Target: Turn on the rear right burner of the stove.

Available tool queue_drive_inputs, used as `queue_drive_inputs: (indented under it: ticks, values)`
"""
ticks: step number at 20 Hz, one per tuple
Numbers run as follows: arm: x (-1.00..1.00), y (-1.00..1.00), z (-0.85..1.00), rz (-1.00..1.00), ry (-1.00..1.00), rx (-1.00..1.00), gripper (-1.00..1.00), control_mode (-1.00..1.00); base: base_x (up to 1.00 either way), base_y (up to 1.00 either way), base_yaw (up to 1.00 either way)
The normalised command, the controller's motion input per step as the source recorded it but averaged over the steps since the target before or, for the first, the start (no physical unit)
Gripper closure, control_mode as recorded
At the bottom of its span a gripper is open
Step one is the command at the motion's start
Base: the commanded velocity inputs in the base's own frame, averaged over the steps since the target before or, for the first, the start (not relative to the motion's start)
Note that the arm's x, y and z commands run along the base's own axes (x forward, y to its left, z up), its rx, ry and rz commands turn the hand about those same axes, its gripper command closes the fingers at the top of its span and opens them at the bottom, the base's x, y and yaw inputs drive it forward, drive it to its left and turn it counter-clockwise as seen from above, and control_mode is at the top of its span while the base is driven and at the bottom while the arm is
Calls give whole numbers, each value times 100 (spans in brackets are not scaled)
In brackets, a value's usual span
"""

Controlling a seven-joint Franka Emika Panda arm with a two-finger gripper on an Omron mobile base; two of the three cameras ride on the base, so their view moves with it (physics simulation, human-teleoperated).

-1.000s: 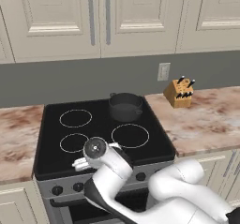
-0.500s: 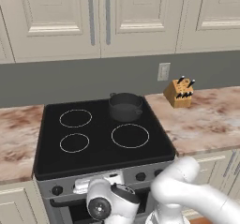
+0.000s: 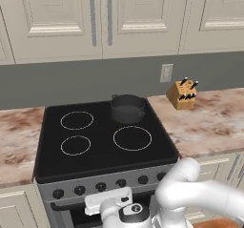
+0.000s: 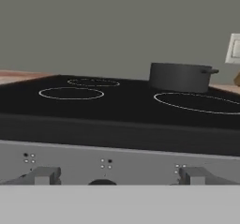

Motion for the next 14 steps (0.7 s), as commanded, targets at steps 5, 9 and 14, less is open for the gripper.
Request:
queue_drive_inputs:
  ticks: [5, 9, 14]
  values:
    - [0, 0, -22, 0, 0, 0, -100, -100, 0, 0, 0]
    - [0, 8, -34, 0, -2, 0, -100, -100, 0, 0, 0]
    - [0, 8, -30, 0, -3, 1, -100, -100, 0, 0, 0]
